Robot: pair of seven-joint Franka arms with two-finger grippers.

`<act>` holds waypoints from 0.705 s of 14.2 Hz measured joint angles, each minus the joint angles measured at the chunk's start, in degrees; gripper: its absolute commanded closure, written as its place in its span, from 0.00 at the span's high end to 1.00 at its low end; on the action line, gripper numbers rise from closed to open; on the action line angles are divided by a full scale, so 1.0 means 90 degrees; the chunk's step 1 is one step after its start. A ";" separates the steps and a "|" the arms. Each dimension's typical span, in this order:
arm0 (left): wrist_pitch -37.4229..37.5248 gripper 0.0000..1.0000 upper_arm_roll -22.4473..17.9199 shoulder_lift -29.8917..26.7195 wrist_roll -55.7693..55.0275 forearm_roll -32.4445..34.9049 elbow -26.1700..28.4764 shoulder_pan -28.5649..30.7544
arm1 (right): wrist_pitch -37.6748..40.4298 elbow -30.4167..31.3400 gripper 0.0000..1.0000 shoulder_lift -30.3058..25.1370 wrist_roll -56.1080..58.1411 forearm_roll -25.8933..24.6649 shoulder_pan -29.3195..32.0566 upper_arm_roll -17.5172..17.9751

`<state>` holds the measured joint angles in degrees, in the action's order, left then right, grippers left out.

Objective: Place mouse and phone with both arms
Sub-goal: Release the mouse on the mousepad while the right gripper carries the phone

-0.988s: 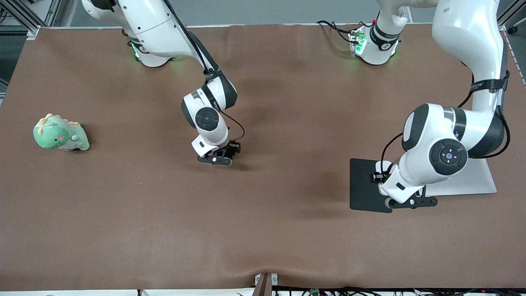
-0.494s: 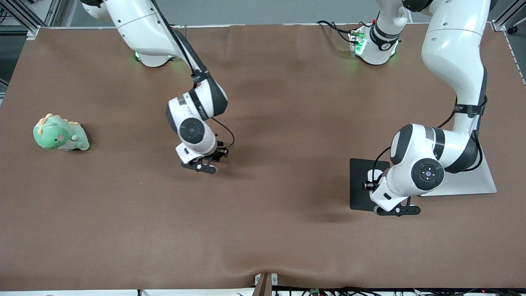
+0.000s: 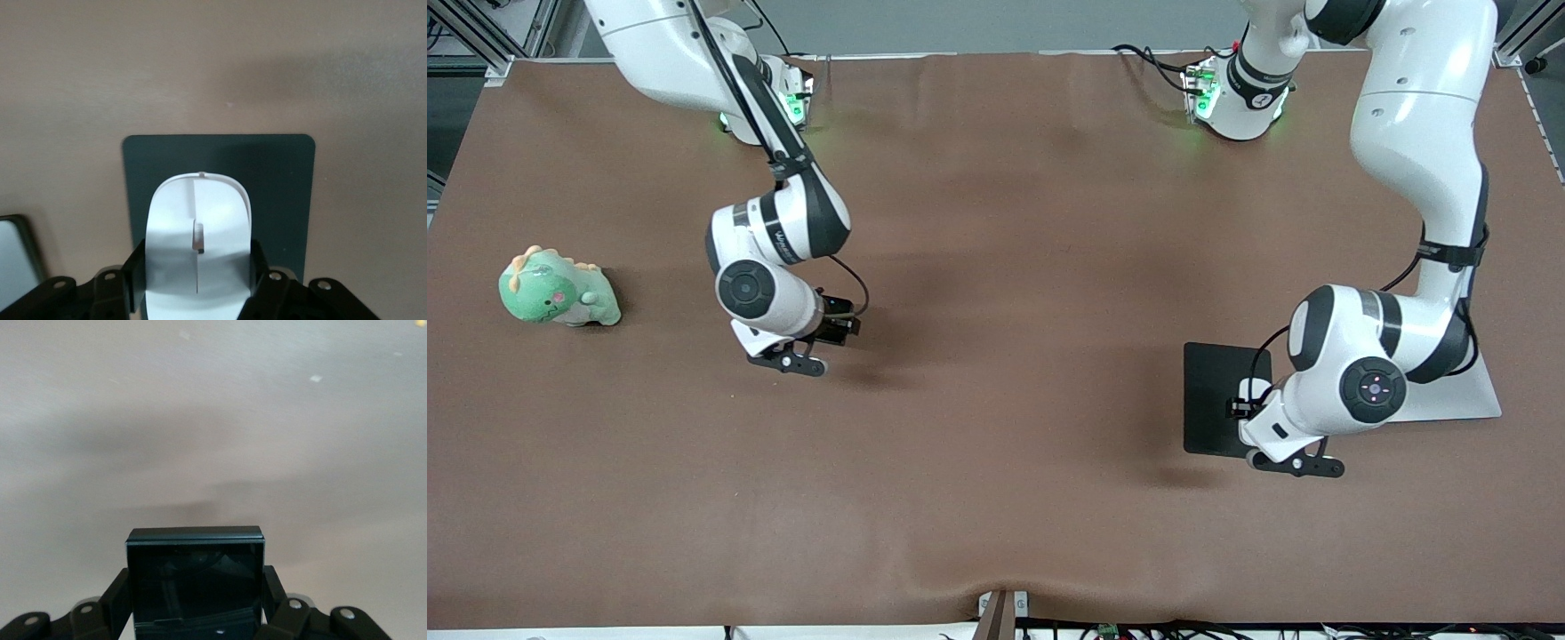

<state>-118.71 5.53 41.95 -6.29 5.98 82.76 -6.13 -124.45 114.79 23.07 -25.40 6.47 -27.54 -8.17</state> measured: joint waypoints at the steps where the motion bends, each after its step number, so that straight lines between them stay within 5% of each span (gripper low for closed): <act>1: -0.0059 0.00 0.0012 0.0088 0.0000 0.0000 0.0008 -0.0007 | -0.0049 0.0225 0.00 -0.0124 0.0130 -0.0103 0.0104 -0.0018; 6: -0.0254 0.00 0.0017 0.0440 0.0000 0.0000 0.0021 -0.0004 | -0.0624 0.1092 0.00 -0.0383 0.0406 -0.0868 0.0736 -0.0049; 7: -0.0313 0.11 0.0017 0.0509 0.0000 0.0000 0.0022 -0.0005 | -0.0877 0.1272 0.00 -0.0383 0.0682 -0.0940 0.0952 -0.0053; 8: -0.0344 0.74 0.0018 0.0573 0.0000 0.0000 0.0023 -0.0005 | -0.1089 0.1434 0.00 -0.0383 0.1027 -0.0974 0.1218 -0.0057; 9: -0.0373 1.00 0.0018 0.0617 0.0000 0.0000 0.0023 -0.0005 | -0.1216 0.1546 0.00 -0.0383 0.1366 -0.0982 0.1483 -0.0063; 10: -0.0392 1.00 0.0019 0.0639 0.0000 0.0000 0.0023 -0.0006 | -0.1262 0.1605 0.00 -0.0383 0.1649 -0.0987 0.1707 -0.0070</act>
<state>-122.24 5.70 47.70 -6.28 5.98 82.97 -6.18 -135.81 129.23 19.62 -10.56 -2.42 -12.18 -8.80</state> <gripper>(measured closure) 0.326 0.203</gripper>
